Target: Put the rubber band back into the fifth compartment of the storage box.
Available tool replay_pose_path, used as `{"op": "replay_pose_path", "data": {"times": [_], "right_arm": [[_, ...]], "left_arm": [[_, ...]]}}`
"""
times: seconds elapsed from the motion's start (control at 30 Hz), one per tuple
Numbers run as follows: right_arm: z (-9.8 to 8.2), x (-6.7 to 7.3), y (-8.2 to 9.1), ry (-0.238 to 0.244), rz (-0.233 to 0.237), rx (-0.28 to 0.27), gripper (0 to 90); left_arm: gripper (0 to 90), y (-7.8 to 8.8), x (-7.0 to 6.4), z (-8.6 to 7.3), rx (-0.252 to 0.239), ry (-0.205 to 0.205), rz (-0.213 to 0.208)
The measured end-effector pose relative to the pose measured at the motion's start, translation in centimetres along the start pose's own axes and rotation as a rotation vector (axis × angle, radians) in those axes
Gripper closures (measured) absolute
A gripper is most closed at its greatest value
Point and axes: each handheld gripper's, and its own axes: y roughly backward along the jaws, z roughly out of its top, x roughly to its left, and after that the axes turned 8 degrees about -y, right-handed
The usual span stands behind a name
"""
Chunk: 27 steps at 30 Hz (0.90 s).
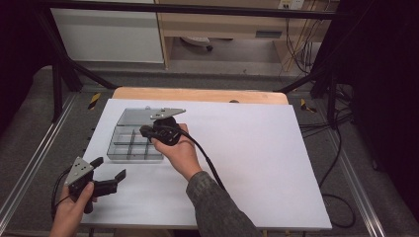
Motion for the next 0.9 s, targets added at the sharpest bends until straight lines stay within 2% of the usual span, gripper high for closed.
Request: {"op": "replay_pose_path", "data": {"times": [0.33, 0.9], "right_arm": [[0.1, 0.3, -1.4, 0.012, -0.004, 0.026, 84.5], [-0.5, -0.3, -3.1, -0.008, -0.007, 0.054, 84.5]], "left_arm": [[4.2, 0.0, 0.0, 0.0, 0.007, -0.002, -0.001], [4.2, -0.2, -0.1, 0.0, 0.014, -0.011, -0.008]]}}
